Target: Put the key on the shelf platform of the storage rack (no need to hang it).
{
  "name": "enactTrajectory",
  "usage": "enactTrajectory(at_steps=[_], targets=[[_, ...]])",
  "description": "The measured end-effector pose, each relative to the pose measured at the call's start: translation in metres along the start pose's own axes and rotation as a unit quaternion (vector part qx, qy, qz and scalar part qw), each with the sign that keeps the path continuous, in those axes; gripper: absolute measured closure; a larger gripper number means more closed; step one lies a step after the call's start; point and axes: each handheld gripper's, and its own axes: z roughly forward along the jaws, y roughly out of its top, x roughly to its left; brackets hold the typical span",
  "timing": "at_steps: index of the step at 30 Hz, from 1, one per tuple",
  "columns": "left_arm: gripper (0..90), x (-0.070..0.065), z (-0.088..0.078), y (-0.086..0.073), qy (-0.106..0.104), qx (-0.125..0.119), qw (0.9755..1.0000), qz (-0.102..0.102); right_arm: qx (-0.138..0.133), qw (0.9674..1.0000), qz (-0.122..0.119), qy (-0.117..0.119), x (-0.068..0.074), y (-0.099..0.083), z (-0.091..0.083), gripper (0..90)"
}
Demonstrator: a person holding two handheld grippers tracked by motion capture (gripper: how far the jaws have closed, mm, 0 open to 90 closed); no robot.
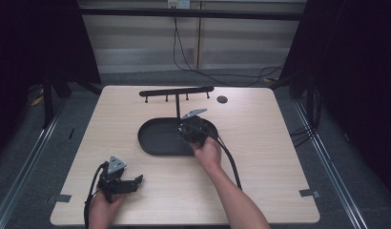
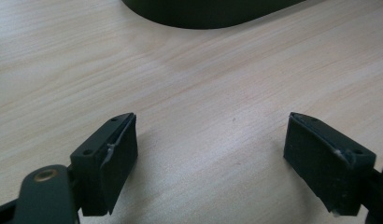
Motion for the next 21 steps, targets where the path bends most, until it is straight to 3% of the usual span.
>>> enactTrajectory(at_steps=[21], targets=[[17.4, 0.000, 0.000, 0.000, 0.000, 0.000, 1.0000, 0.000, 0.015, 0.9999, -0.009, -0.001, 0.006, -0.006, 0.016, 85.1]])
